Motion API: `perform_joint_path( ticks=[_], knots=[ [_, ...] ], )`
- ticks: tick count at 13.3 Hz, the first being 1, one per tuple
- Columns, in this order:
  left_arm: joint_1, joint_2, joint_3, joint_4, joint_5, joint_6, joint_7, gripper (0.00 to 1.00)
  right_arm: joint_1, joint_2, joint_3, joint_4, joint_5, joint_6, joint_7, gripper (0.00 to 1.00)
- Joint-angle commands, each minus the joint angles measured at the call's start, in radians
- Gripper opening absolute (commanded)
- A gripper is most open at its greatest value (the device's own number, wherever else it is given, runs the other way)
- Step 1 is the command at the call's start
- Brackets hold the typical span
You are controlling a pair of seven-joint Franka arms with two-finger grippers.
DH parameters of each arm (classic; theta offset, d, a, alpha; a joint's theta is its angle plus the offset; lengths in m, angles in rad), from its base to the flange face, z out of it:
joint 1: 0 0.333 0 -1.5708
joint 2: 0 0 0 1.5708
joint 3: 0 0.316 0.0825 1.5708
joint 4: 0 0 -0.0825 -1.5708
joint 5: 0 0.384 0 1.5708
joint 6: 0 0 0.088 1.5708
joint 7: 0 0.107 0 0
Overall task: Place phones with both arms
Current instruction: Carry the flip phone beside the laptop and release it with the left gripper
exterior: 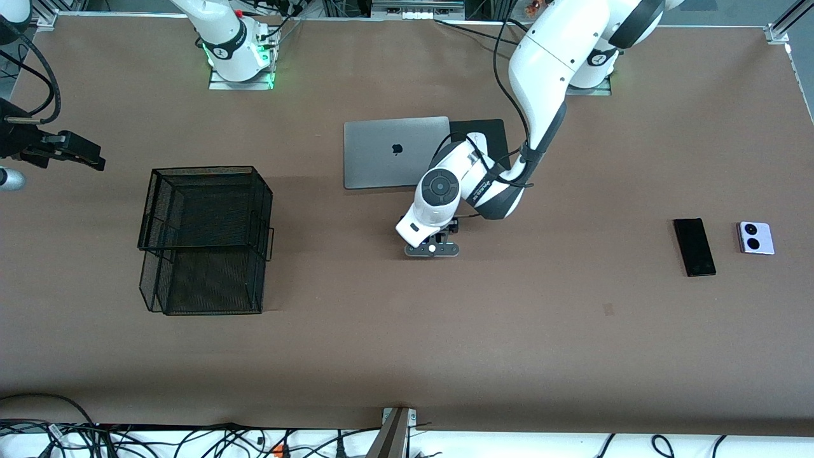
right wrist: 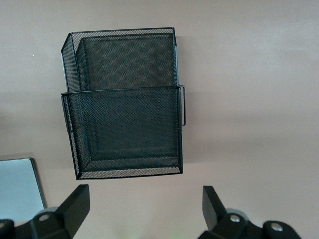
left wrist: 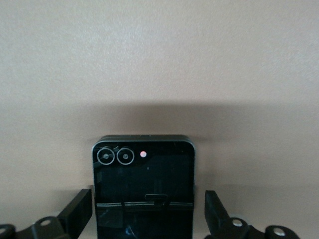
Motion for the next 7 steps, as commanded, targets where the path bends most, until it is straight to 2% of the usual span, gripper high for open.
perform_joint_path(
  ticks=[1,4,7],
  knots=[
    [0.002,-0.057,0.014,0.024,0.009,-0.102,-0.022,1.0,0.027,0.006,0.004,-0.01,-0.011,0.014,0.012,1.0],
    [0.055,-0.218,0.044,0.033,0.009,-0.301,-0.014,1.0,0.043,0.023,0.006,-0.021,-0.004,0.039,0.015,1.0],
    [0.187,-0.331,0.046,0.034,0.012,-0.439,-0.011,1.0,0.116,0.072,0.006,-0.022,-0.002,0.083,0.079,1.0]
  ],
)
